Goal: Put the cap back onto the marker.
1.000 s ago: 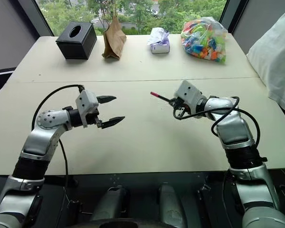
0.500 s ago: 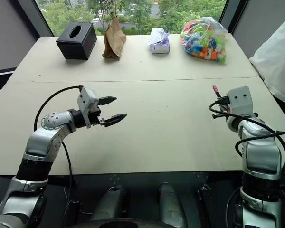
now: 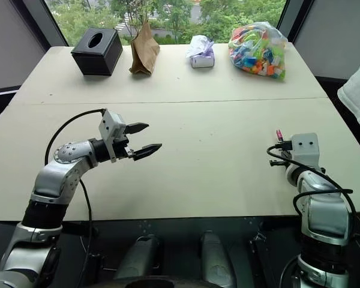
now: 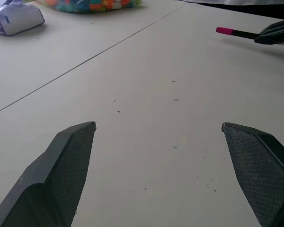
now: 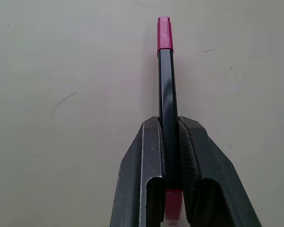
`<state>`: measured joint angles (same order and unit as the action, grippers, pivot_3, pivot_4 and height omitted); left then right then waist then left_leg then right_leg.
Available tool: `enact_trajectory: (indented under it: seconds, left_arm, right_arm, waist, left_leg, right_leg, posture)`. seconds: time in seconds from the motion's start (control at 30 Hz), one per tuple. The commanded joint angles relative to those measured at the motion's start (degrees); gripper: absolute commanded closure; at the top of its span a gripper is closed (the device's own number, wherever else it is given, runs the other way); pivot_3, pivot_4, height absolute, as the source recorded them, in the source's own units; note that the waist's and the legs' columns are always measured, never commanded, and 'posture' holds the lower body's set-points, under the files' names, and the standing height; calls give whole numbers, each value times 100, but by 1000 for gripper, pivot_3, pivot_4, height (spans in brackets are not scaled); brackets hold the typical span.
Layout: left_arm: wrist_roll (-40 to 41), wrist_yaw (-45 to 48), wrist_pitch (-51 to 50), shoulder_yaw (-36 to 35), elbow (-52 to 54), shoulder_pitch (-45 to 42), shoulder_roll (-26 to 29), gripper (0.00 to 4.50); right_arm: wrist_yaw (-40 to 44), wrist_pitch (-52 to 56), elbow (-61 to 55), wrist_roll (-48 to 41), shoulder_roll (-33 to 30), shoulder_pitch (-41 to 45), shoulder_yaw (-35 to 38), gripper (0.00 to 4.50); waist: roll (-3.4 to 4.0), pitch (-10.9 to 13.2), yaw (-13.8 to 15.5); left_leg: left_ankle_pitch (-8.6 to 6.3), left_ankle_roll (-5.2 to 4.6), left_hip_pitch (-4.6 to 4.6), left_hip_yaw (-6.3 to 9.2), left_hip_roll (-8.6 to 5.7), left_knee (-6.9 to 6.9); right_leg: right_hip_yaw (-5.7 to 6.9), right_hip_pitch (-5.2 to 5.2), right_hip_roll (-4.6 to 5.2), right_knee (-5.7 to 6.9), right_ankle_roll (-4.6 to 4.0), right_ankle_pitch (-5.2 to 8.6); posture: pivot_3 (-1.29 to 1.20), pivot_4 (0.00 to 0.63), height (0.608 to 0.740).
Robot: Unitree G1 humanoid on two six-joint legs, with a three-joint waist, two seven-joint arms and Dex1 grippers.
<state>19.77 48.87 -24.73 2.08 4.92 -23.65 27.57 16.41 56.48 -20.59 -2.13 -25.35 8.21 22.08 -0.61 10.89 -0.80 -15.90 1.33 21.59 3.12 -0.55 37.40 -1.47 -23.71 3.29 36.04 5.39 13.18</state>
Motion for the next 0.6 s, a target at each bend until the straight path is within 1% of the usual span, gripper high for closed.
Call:
enact_trajectory:
  seconds: [0.03, 0.1, 0.17, 0.23, 0.3, 0.33, 0.4, 0.43, 0.5, 0.6]
  left_arm:
    - [87, 72, -49, 2, 281, -104, 94, 43]
    - [121, 126, -113, 25, 354, -69, 117, 43]
    - [164, 157, -185, 29, 411, -54, 122, 0]
    - [191, 179, -224, 36, 435, -55, 135, 0]
    - [217, 212, -271, 44, 461, -53, 153, 0]
    - [222, 226, -284, 44, 466, -52, 158, 0]
    - [239, 248, -304, 46, 469, -51, 172, 0]
    - [243, 263, -303, 53, 462, -53, 181, 0]
    - [264, 300, -303, 65, 447, -74, 194, 0]
    - [305, 401, -296, 115, 409, -156, 200, 0]
  right_arm:
    - [-72, -104, -44, -116, -14, -24, 176, 4500]
    - [-72, -121, -7, -164, -35, -48, 162, 4500]
    - [-82, -135, 10, -203, -46, -53, 156, 3528]
    - [-94, -143, 15, -232, -64, -59, 141, 2706]
    - [-89, -149, 17, -252, -93, -57, 133, 1603]
    - [-86, -147, 17, -261, -109, -54, 133, 1227]
    - [-10, -85, -30, -325, -191, -65, 139, 145]
    - [22, -84, -68, -347, -253, -77, 130, 66]
    - [168, -141, -223, -346, -531, -109, 67, 66]
    - [703, -21, -711, -554, -1222, -130, 37, 66]
  waist:
    - [0, 0, -1]
    - [0, 0, -1]
    - [0, 0, -1]
    - [0, 0, -2]
    - [0, 0, -6]
    - [0, 0, -7]
    - [0, 0, -5]
    - [0, 0, -4]
    - [2, 1, -4]
    - [5, 2, 1]
  left_leg:
    - [0, 0, 0, 0, 0, 0]
    - [0, 0, 0, 0, 0, 0]
    - [0, 0, 0, 0, 0, 0]
    - [0, 0, 0, 0, 0, 0]
    - [0, 0, -1, 0, 0, -1]
    - [0, 0, -2, 0, 1, -1]
    - [0, 0, -2, 0, 1, -1]
    - [0, 0, -1, 0, 1, -1]
    - [0, 0, -1, 0, 1, -1]
    - [0, 0, 0, -2, 0, 0]
  right_leg:
    - [0, 0, 0, 0, 0, 0]
    - [0, 0, 0, 0, 0, 0]
    - [0, 0, 0, 0, 0, 1]
    - [0, 0, 0, 0, 0, 1]
    - [0, 1, 0, 0, -1, 1]
    - [0, 1, -1, 0, -1, 1]
    - [0, 1, -2, 0, -1, 1]
    - [0, 1, -1, 0, -1, 1]
    - [0, 1, -1, -1, -1, 1]
    - [-1, 1, 0, -2, -1, 2]
  posture:
    - [0, 150, 740]
    - [0, 150, 740]
    - [0, 150, 740]
    - [0, 150, 740]
    - [0, 150, 740]
    - [0, 150, 740]
    - [0, 150, 740]
    - [0, 150, 740]
    - [0, 150, 740]
    - [0, 150, 740]
